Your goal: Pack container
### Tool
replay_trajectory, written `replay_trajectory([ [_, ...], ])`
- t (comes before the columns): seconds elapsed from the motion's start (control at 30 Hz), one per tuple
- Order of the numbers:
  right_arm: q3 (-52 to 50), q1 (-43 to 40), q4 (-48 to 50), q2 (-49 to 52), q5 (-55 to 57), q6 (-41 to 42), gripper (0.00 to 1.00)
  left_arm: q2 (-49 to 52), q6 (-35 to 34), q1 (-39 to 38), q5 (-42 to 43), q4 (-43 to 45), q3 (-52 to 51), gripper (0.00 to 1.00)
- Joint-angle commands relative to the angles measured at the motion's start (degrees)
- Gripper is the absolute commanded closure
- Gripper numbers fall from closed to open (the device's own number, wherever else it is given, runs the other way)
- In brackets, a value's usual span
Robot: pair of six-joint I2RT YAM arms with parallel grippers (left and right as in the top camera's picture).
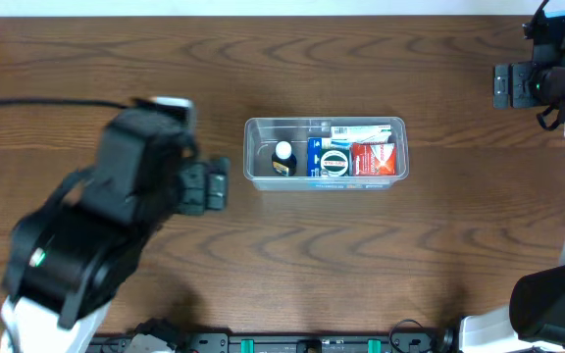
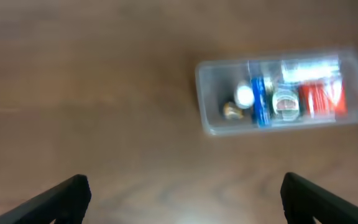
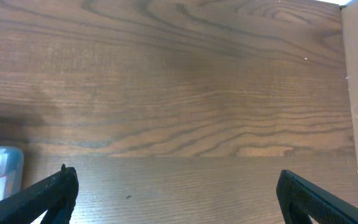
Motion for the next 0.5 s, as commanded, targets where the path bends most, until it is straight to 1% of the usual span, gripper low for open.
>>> replay_trajectory([
  [0.0, 0.3, -0.1, 0.0, -0.2, -0.2, 0.6, 0.01, -5.4, 1.1, 5.6, -2.4, 7.6, -8.0, 0.02],
  [0.13, 0.3, -0.1, 0.0, -0.2, -0.2, 0.6, 0.01, -14.9, 1.0, 12.7, -2.3, 26.6, -23.9, 0.02],
  [0.3, 0.3, -0.1, 0.0, -0.2, -0.2, 0.6, 0.01, -26.5, -0.4, 17.9, -2.1, 46.0, -44.4, 0.02],
  [0.47, 0.3, -0.1, 0.0, -0.2, -0.2, 0.6, 0.01, -37.7, -1.0, 22.3, 1.6, 66.0, -65.0, 0.02],
])
